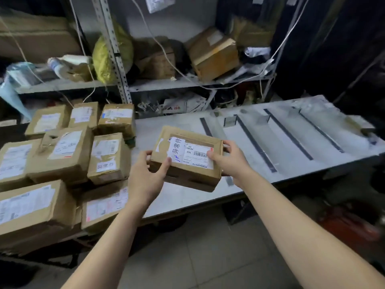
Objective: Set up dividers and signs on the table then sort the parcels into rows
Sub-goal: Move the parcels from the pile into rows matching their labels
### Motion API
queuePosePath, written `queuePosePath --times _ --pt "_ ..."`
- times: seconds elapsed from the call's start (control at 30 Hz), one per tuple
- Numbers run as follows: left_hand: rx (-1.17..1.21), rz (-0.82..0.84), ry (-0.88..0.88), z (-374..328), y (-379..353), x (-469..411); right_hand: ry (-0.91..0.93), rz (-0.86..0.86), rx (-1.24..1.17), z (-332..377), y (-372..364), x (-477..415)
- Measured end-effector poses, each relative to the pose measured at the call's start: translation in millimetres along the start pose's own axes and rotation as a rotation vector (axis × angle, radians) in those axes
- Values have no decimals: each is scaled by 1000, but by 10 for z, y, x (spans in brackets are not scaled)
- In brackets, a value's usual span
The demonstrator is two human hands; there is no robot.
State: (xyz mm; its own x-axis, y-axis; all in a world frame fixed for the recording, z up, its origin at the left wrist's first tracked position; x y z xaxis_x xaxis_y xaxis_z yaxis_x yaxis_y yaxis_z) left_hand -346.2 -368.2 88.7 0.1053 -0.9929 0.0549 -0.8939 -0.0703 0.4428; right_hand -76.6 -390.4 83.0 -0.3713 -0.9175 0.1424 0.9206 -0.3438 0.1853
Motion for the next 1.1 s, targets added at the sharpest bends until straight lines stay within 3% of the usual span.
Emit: queuePosePath --times 0.27,0.47,1.1 --pt "1 220 -163 -1200 -1885 119 -20 -244 -71 -177 2153 -229" --pt "17 391 -235 -1902 -3091 93 -18 -418 -86 -295 3340 -407" --pt "-37 748 -481 -3349 -6213 -994 -96 -752 -55 -667 5600 -1787"
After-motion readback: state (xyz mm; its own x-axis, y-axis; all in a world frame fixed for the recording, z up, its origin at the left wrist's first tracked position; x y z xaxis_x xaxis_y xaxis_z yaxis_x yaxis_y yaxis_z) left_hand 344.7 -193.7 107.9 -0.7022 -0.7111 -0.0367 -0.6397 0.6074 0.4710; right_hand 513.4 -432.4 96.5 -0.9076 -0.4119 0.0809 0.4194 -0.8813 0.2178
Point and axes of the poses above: each hand's wrist, its own x-axis away from the middle knuckle, its own y-axis out of the back of the hand, z = x × y, the point moved 7 cm from there along -x, towards the middle knuckle, and after that the axes turned 6 degrees about y, right-handed, at the moved point
